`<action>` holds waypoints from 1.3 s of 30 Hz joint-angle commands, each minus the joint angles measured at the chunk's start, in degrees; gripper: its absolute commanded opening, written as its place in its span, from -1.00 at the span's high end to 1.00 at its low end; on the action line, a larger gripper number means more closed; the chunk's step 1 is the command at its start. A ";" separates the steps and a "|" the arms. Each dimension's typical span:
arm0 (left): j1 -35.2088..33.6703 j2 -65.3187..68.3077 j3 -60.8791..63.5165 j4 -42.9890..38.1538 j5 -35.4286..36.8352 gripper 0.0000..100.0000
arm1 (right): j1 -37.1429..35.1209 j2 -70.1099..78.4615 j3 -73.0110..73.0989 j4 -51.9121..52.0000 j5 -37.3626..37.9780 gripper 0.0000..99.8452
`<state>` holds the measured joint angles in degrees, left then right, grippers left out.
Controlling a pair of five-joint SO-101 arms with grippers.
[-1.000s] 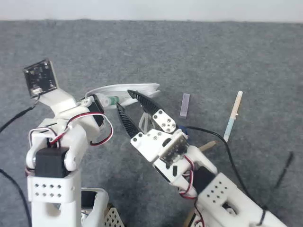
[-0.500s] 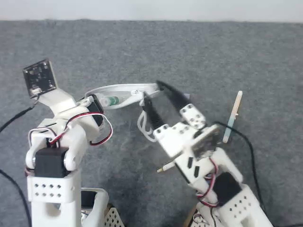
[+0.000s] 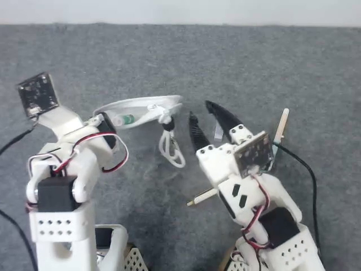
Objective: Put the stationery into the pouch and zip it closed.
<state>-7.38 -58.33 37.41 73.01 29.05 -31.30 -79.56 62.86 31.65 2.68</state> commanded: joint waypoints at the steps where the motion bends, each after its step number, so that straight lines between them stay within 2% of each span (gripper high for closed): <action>1: -1.05 -0.18 -1.19 -3.16 0.97 0.98 | 3.21 -1.19 -4.57 4.09 -4.84 0.76; 6: -0.97 -0.18 -1.10 -3.16 0.97 0.98 | 4.53 -1.10 -5.01 9.63 -5.45 0.76; 13: -1.05 -0.18 -1.01 -3.08 0.97 0.98 | 5.58 2.24 -4.92 11.74 -5.71 0.76; 18: -1.05 0.00 -1.01 -3.08 0.97 0.98 | 5.67 12.26 -7.82 12.00 -10.55 0.76; 24: -1.05 0.00 -0.92 -3.08 0.97 0.98 | 5.67 25.19 -17.93 20.97 -15.74 0.76; 31: -1.05 0.00 -0.92 -3.08 0.97 0.98 | 5.67 38.29 -23.82 24.57 -18.46 0.61; 34: -1.05 -0.18 -0.31 -3.16 0.97 0.98 | 5.85 43.38 -25.23 24.04 -18.46 0.61; 39: -1.05 -0.18 0.31 -3.96 0.97 0.98 | 10.24 52.88 -30.59 24.04 -18.55 0.67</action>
<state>-8.00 -58.33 38.55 71.52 29.05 -24.00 -30.07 38.15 56.18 -15.16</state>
